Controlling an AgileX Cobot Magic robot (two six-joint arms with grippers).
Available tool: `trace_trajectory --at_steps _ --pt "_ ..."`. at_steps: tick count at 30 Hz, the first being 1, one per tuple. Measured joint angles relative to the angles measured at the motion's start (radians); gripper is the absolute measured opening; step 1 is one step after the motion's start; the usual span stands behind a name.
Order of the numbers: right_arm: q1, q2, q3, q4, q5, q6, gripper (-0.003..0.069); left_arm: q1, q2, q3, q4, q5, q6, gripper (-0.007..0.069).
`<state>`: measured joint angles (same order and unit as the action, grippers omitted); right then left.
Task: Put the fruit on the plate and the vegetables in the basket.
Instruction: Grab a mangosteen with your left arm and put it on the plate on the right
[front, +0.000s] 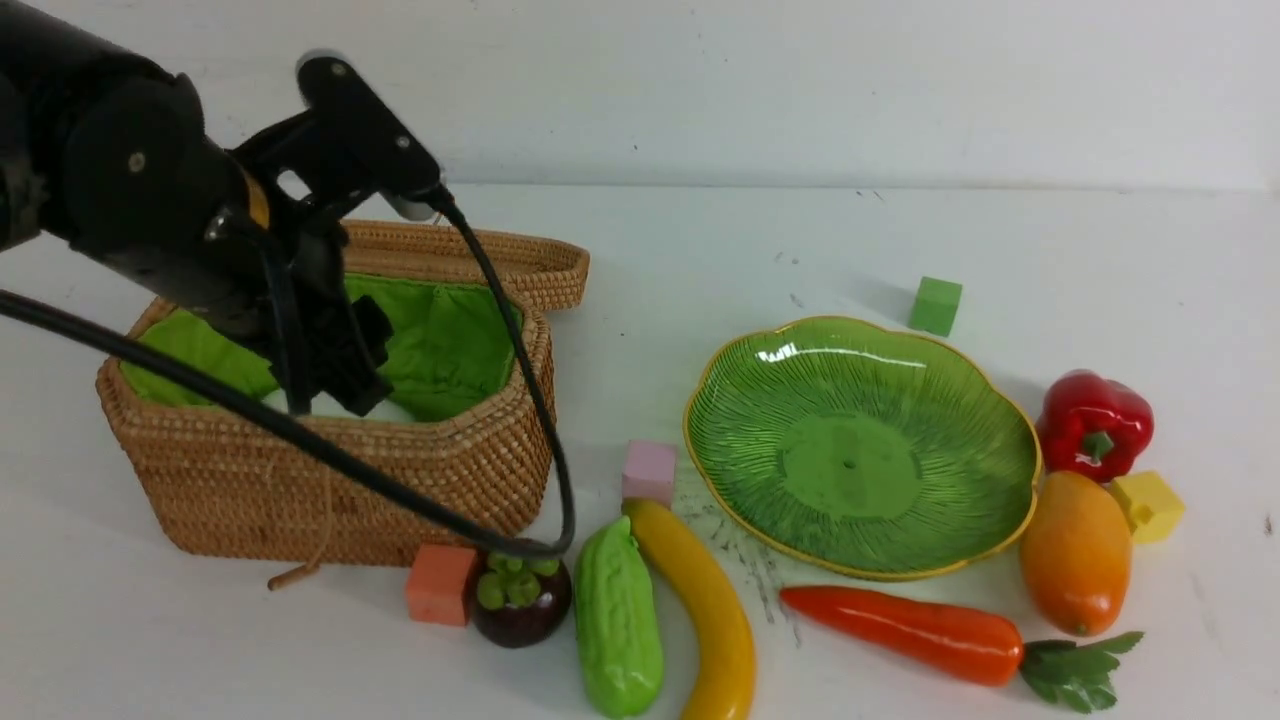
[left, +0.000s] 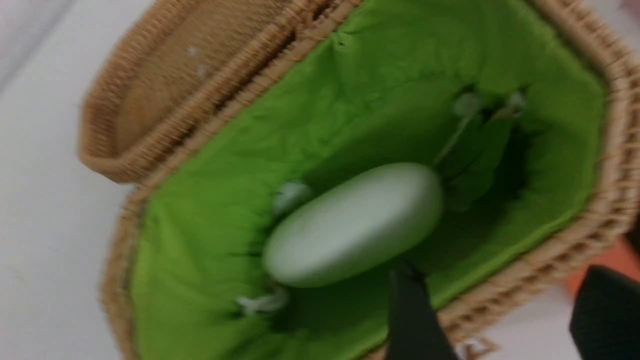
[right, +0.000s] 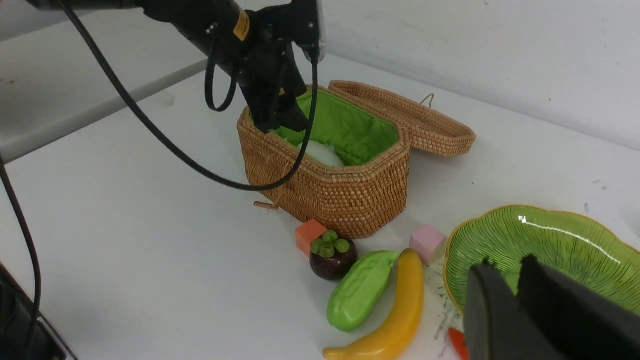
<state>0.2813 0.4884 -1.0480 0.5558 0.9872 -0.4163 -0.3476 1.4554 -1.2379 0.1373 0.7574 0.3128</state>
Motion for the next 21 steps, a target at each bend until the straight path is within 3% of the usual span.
trace_trajectory --at_steps 4,6,9,14,16,19,21 --pt "0.0 0.0 0.0 0.0 -0.002 0.0 0.0099 -0.055 -0.045 0.0 -0.152 0.165 -0.135 0.0054" --pt "0.0 0.0 0.0 0.0 -0.002 0.0 0.01 -0.105 -0.046 0.003 -0.186 0.241 -0.196 -0.0011" --pt "0.0 0.0 0.0 -0.003 -0.002 0.0 0.0104 -0.243 -0.046 0.044 -0.182 0.293 -0.319 -0.0013" --pt "0.0 0.0 0.0 -0.005 0.008 0.0 0.0107 -0.47 -0.033 0.125 0.035 0.223 -0.478 -0.0013" --pt "0.0 0.0 0.0 -0.005 0.009 0.0 0.0107 -0.488 -0.017 0.13 0.104 0.164 -0.509 -0.0001" --pt "0.0 0.0 0.0 -0.005 0.009 0.0 0.011 -0.476 0.018 0.13 0.162 0.087 -0.534 0.0081" --pt "0.0 0.0 0.0 -0.005 0.009 0.0 0.011 -0.458 0.052 0.13 0.172 0.054 -0.541 0.0183"
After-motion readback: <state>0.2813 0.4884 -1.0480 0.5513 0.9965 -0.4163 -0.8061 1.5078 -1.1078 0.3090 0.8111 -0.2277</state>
